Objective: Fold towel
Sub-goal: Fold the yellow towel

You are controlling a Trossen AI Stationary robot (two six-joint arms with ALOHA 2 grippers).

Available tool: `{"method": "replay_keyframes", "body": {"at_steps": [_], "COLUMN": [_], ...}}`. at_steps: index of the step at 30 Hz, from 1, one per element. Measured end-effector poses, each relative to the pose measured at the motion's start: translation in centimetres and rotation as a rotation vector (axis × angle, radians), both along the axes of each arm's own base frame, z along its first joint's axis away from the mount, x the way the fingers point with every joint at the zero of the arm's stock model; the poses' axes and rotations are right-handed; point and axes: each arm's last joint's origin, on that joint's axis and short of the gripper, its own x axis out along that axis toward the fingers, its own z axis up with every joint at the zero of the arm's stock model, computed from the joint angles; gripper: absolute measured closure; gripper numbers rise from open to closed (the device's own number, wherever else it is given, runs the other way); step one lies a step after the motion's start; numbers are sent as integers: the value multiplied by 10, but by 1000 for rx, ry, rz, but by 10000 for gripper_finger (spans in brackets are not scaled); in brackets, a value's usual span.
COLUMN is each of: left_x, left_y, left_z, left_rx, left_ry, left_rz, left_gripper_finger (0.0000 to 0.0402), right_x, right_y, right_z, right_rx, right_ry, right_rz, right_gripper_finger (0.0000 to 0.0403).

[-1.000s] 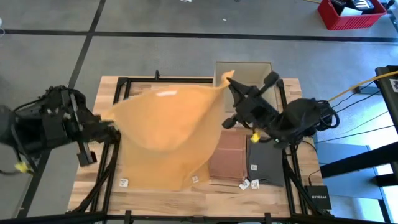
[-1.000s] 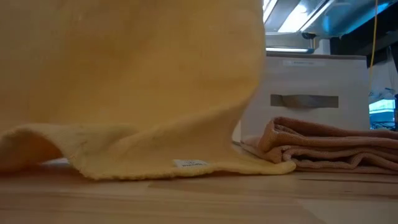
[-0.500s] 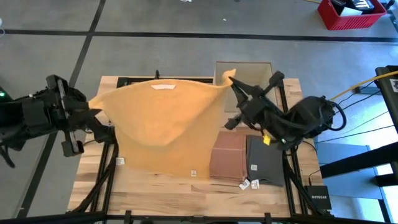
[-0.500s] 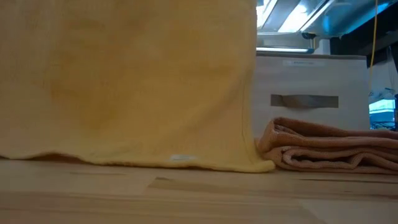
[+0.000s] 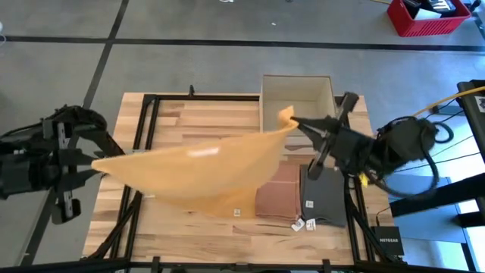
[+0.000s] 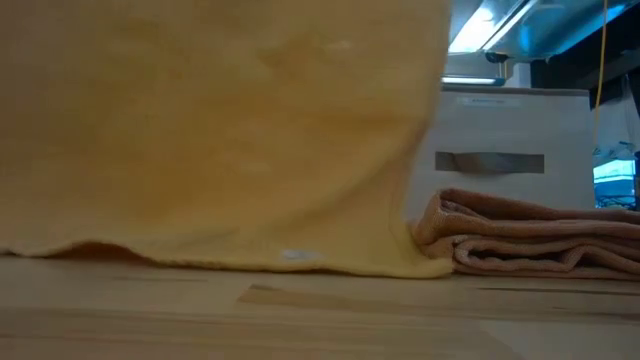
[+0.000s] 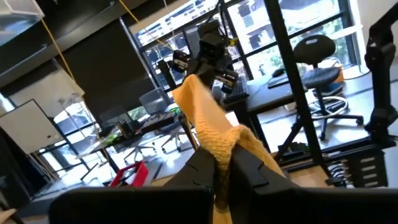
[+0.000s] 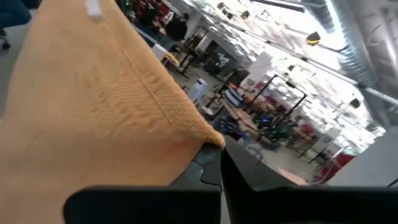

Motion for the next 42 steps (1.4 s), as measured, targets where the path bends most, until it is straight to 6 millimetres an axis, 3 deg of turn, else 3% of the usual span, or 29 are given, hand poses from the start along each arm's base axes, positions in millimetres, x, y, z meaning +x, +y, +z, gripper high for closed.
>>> {"method": "replay_keyframes", "body": {"at_steps": [8,14,17,20,25,38,42], "left_x": [-5,-14,-15,-15,-11,10,15], "left_y": [44,95,107,107,79,-50,-67], "left_z": [5,6,6,6,2,-20,-17], "left_rx": [41,-89,-195,-275,-237,70,77], "left_ry": [8,-18,-41,-59,-47,13,6], "left_rz": [24,39,60,64,32,4,-7], "left_gripper_finger": [397,396,392,390,388,387,387], "right_x": [6,13,16,20,18,-15,-23], "right_y": [-44,-78,-84,-82,-61,12,21], "right_z": [3,6,6,4,2,11,19], "right_rx": [-18,-33,-31,-23,60,167,198], "right_ry": [20,15,10,10,-26,-126,-193], "right_rz": [-133,-273,-285,-273,-160,199,251], "right_gripper_finger": [400,400,400,400,400,400,400]}}
